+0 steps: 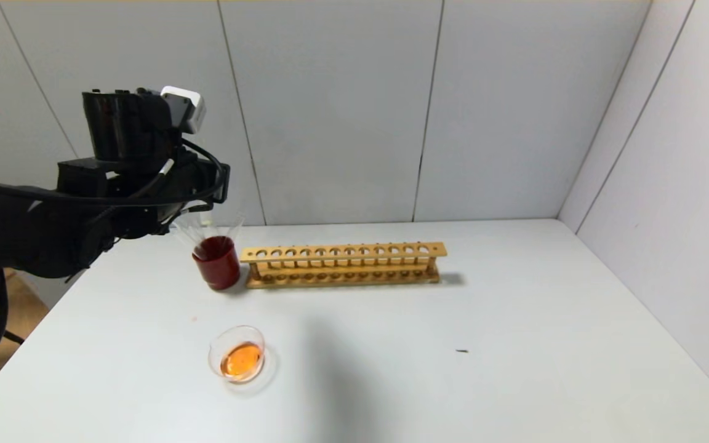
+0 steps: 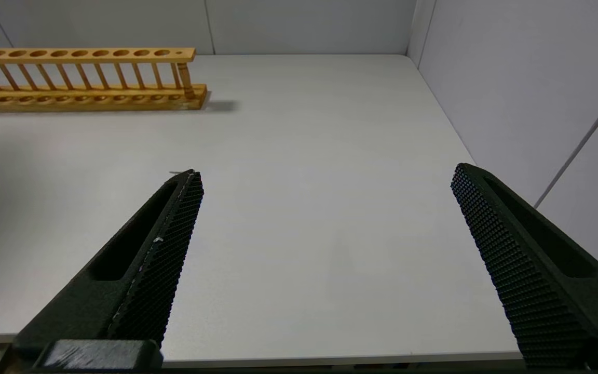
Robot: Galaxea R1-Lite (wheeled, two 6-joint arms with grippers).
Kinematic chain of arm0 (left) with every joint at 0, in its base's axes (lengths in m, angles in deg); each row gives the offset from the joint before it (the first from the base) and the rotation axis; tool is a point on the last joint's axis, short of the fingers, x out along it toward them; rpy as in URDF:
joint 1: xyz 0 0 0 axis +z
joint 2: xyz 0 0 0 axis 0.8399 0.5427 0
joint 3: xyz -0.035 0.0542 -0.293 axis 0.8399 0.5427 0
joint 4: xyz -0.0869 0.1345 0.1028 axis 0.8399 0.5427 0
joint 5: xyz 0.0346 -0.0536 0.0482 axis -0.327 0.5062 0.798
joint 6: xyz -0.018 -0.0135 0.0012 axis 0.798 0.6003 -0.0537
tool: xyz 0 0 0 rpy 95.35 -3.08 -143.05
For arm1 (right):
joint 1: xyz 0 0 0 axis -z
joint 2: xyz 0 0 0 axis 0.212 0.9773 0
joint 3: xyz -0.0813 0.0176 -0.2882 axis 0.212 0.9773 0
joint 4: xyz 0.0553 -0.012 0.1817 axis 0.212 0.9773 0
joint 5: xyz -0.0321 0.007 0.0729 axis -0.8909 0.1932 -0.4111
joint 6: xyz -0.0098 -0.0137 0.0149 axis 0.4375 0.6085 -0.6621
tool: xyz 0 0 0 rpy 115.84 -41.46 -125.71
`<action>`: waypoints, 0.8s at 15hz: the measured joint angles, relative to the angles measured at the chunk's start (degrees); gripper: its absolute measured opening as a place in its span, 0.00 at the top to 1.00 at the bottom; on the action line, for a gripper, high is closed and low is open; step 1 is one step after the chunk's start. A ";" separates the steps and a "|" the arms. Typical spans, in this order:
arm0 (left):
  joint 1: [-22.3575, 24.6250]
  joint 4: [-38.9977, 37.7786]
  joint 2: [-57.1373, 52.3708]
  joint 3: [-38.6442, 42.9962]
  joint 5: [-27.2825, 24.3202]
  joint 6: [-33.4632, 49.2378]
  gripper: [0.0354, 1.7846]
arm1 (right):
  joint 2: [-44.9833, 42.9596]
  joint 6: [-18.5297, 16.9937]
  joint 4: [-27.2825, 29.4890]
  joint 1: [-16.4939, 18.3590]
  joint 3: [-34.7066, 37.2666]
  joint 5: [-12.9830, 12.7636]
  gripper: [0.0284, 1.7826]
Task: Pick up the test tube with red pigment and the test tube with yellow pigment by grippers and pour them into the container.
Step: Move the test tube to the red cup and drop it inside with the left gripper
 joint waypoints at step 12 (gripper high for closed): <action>1.58 -2.61 8.58 0.84 0.30 3.28 0.83 | 0.00 0.00 0.00 0.00 0.00 0.00 0.02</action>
